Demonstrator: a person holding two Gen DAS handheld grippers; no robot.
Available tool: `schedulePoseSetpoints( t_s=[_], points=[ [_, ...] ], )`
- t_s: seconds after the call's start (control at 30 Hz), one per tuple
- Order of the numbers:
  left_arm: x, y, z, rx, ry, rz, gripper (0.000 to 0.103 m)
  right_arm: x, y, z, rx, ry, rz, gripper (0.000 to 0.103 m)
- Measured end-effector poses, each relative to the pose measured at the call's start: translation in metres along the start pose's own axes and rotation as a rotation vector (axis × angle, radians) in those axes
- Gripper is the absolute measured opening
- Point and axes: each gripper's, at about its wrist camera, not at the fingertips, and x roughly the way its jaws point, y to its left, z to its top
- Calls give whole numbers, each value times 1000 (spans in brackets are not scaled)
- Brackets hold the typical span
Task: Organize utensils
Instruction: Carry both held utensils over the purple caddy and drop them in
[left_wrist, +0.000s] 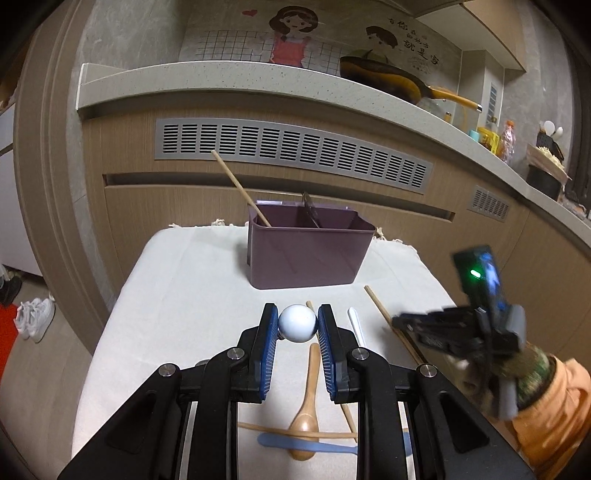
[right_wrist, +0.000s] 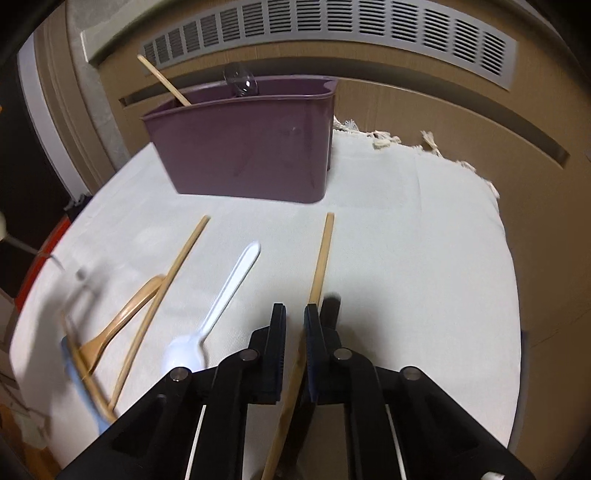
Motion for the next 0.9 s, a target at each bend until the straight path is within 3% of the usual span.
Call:
schedulePoseSetpoints(
  t_s=[0.07, 0.23, 0.37, 0.4, 0.43, 0.5, 0.9],
  points=[
    [-1, 1, 0, 2, -1, -2, 23, 14, -10, 15, 30, 16, -14, 10],
    [0, 6, 0, -9, 1, -7, 23, 37, -21, 28, 69, 103, 53, 12],
    [5, 6, -1, -11, 12, -16, 23, 36, -5, 24, -19, 88, 16, 21],
    [6, 5, -1, -11, 15, -19, 23, 36, 0, 23, -42, 83, -3, 19],
    [6, 4, -1, -10, 17, -21, 23, 35, 4, 21, -60, 77, -14, 9],
    [6, 2, -2, -4, 21, -21, 23, 29, 6, 19, -52, 69, -8, 7],
    [-9, -9, 5, 5, 16, -39, 23, -105, 10, -6, -4, -182, 179, 6]
  ],
)
